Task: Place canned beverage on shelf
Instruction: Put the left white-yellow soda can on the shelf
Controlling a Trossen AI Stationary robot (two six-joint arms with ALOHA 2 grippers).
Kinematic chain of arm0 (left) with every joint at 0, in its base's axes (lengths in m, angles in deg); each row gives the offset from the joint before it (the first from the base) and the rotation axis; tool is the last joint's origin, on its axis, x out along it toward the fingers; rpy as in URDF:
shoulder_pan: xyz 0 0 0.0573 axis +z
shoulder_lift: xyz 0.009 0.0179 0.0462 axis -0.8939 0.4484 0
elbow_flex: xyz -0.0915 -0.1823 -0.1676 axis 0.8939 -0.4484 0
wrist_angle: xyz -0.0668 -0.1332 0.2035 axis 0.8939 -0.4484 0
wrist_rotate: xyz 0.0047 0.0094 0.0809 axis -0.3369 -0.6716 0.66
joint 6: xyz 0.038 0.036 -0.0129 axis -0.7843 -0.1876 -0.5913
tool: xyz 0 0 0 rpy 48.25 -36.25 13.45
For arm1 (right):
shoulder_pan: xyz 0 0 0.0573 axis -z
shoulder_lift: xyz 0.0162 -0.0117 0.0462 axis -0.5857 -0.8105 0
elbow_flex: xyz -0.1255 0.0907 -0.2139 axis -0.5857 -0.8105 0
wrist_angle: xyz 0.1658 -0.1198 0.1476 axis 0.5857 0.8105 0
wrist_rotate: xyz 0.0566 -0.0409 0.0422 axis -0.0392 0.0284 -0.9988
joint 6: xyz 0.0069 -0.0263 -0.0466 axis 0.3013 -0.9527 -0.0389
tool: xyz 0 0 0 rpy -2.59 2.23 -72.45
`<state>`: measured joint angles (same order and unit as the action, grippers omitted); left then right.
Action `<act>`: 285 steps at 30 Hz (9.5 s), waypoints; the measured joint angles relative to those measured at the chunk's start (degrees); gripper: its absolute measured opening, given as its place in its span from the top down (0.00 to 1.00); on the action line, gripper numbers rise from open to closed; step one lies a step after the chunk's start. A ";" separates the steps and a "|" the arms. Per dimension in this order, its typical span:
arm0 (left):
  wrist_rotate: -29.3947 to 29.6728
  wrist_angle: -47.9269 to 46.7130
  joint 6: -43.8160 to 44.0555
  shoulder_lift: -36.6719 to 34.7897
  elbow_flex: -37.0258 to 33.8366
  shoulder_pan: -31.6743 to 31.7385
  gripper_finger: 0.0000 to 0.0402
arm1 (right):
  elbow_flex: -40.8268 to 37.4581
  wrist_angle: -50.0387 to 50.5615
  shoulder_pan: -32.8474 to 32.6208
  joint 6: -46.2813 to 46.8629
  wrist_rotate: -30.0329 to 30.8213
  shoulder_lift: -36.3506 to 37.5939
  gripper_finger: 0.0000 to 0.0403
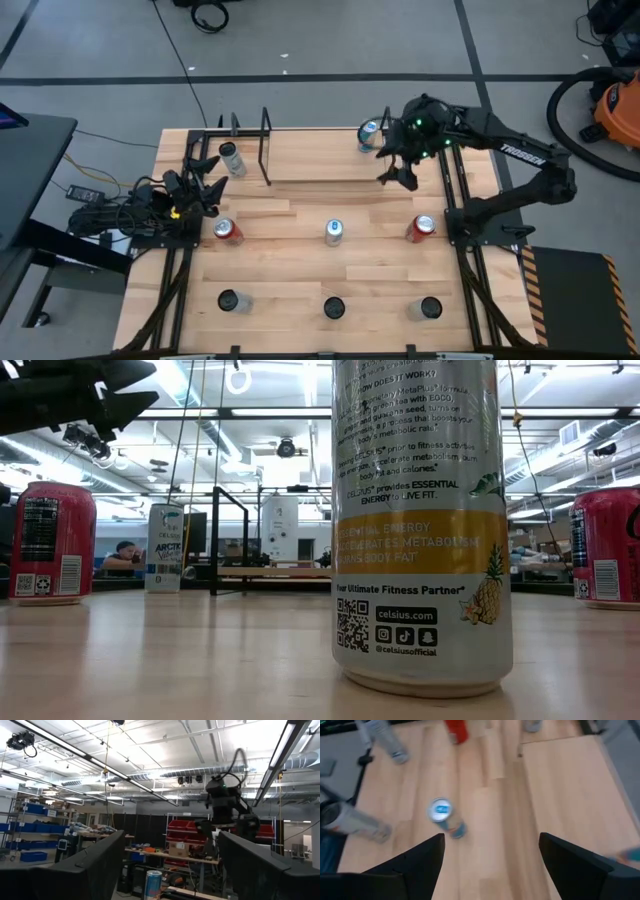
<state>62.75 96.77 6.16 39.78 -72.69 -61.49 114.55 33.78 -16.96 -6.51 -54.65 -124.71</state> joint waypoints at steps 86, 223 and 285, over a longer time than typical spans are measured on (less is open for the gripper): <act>-0.05 -8.64 8.13 0.30 0.01 -0.01 0.20 | -0.02 -28.79 -28.04 -33.69 -26.54 -34.11 0.19; -0.03 -18.37 17.99 2.63 0.01 -0.22 0.20 | -6.03 -53.02 -34.90 -23.75 -29.77 -40.83 0.30; -0.06 -18.07 19.93 2.61 0.01 -0.20 0.20 | 6.57 -36.65 22.10 -2.68 -8.81 -25.79 0.32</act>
<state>62.69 78.70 26.09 42.39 -72.68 -61.69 121.13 -2.87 5.14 -9.19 -63.46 -150.50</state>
